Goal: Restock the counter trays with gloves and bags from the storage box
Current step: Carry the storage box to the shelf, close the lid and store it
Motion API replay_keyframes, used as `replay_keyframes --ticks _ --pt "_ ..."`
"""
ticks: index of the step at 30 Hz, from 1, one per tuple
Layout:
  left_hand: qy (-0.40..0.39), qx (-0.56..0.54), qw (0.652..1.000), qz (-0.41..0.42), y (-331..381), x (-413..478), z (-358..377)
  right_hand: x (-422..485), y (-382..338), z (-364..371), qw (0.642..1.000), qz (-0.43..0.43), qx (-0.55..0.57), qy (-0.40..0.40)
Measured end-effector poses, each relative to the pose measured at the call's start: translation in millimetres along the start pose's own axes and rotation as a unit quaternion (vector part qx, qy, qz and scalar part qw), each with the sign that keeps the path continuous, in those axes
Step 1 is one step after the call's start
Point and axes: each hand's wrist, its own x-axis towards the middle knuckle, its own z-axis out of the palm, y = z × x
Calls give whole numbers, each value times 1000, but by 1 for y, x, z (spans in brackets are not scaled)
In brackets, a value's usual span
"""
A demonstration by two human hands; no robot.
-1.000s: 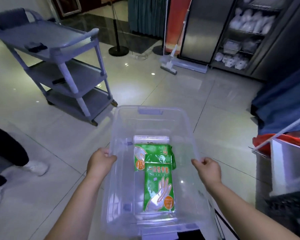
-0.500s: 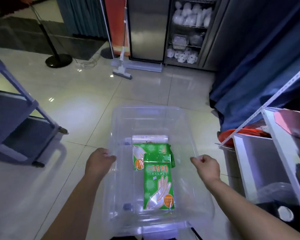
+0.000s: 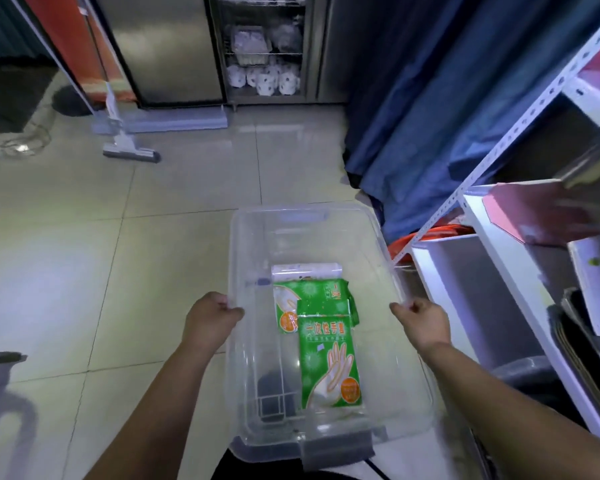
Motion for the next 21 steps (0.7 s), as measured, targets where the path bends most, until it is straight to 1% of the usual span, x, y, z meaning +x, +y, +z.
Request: replay_keyframes --ticks 5,9,11,16,19,21 --pt "-88 57 994 7 47 88 27 60 -25 2 997 49 -50 21" --pt "-137 95 986 -2 68 146 56 109 -30 15 995 71 -70 19" --pt "-155 120 981 -8 72 167 74 132 -25 23 994 83 -76 6" --pt "-174 154 972 -38 65 220 135 201 10 55 987 101 -120 -37" --pt "-175 158 970 -56 42 255 189 252 51 89 982 106 -141 -66" --pt "-175 152 970 -74 23 281 230 288 82 114 979 127 -142 -71"
